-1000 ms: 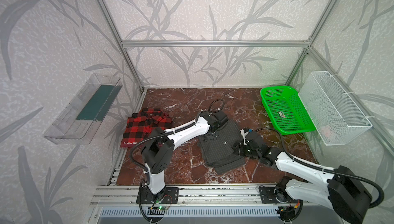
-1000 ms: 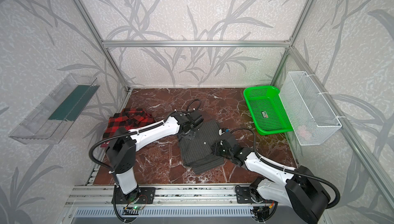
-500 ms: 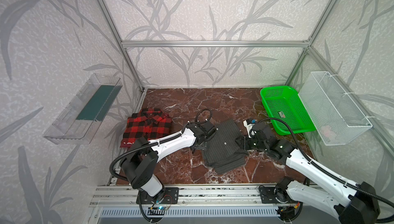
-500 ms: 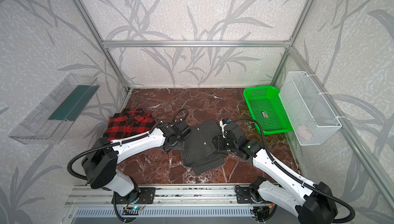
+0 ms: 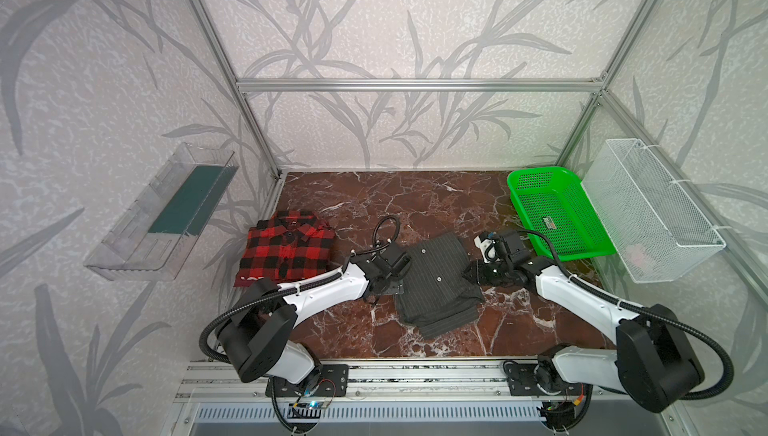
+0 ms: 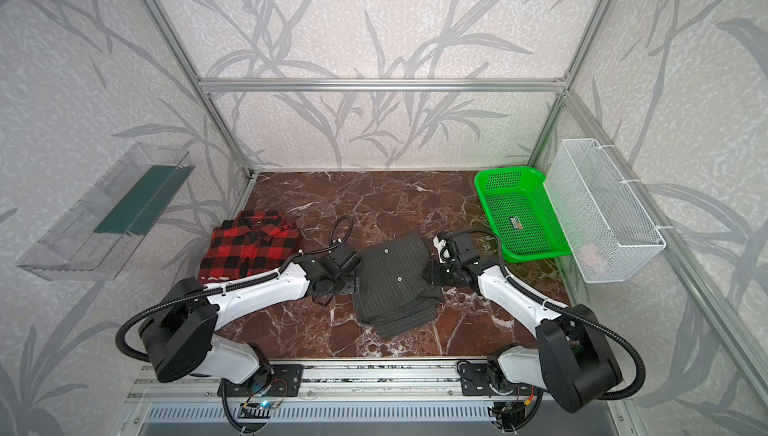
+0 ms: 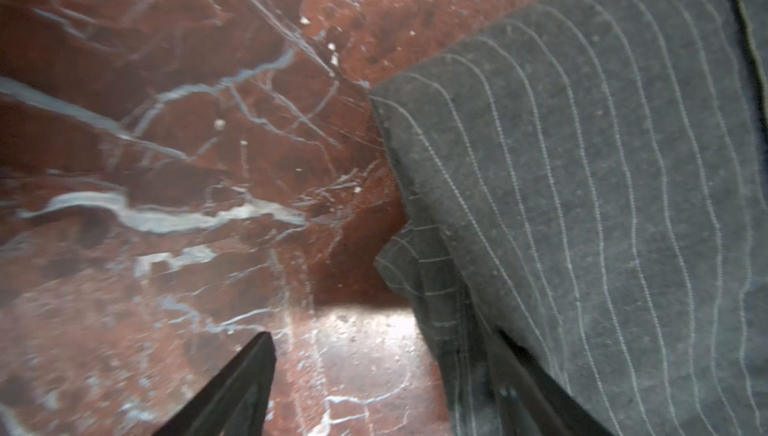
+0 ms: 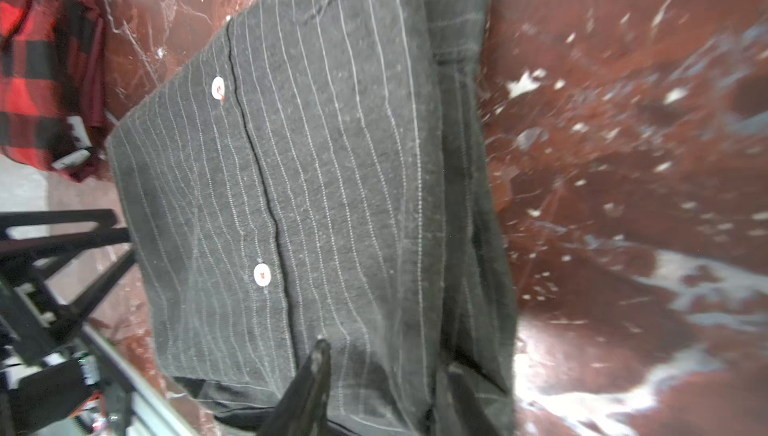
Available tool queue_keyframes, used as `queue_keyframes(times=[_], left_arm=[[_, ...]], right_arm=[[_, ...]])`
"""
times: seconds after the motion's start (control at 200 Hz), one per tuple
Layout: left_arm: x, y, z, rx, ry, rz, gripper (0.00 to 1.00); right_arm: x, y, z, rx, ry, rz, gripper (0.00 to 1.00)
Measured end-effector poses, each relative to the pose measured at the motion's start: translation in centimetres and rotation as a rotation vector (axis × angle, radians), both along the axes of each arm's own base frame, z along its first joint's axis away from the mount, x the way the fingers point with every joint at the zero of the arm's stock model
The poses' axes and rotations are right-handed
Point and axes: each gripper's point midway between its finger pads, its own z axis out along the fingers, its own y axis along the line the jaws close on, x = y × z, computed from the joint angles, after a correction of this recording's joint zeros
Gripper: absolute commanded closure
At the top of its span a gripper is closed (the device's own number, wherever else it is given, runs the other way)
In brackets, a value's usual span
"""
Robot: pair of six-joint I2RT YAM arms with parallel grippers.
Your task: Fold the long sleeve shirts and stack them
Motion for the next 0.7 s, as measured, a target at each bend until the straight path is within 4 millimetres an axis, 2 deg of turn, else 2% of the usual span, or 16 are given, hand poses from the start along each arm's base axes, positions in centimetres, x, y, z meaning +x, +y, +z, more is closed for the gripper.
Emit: queue_keyframes(times=[0.115, 0.22, 0.3, 0.405, 0.5, 0.57, 0.7], left_arm=[[-0.6, -0.5, -0.6, -0.075, -0.004, 0.003, 0.30], [-0.9, -0.6, 0.1, -0.136, -0.030, 0.013, 0.37], [-0.7, -1.1, 1.5, -0.199, -0.075, 0.015, 0.41], [-0.5, -1.5, 3.0, -0.269, -0.126, 0.021, 0.40], [-0.4, -1.6, 3.9, -0.305, -0.151, 0.029, 0.30], [-0.4, -1.6, 4.6, -0.324, -0.164, 0.033, 0.26], [-0.7, -1.6, 5.1, -0.337, -0.159, 0.034, 0.25]], right_arm=[[-0.9, 0.3, -0.7, 0.028, 0.031, 0.010, 0.94], [-1.6, 0.5, -0.7, 0.050, 0.042, 0.016, 1.00], [-2.1, 0.7, 0.3, 0.074, 0.022, 0.024, 1.00], [-2.7, 1.0, 1.8, 0.126, -0.015, 0.019, 1.00], [-3.6, 1.0, 1.7, 0.158, -0.008, 0.010, 1.00], [-4.5, 0.9, 0.7, 0.158, 0.032, 0.006, 0.94], [-6.2, 1.2, -0.2, 0.138, 0.080, 0.033, 0.76]])
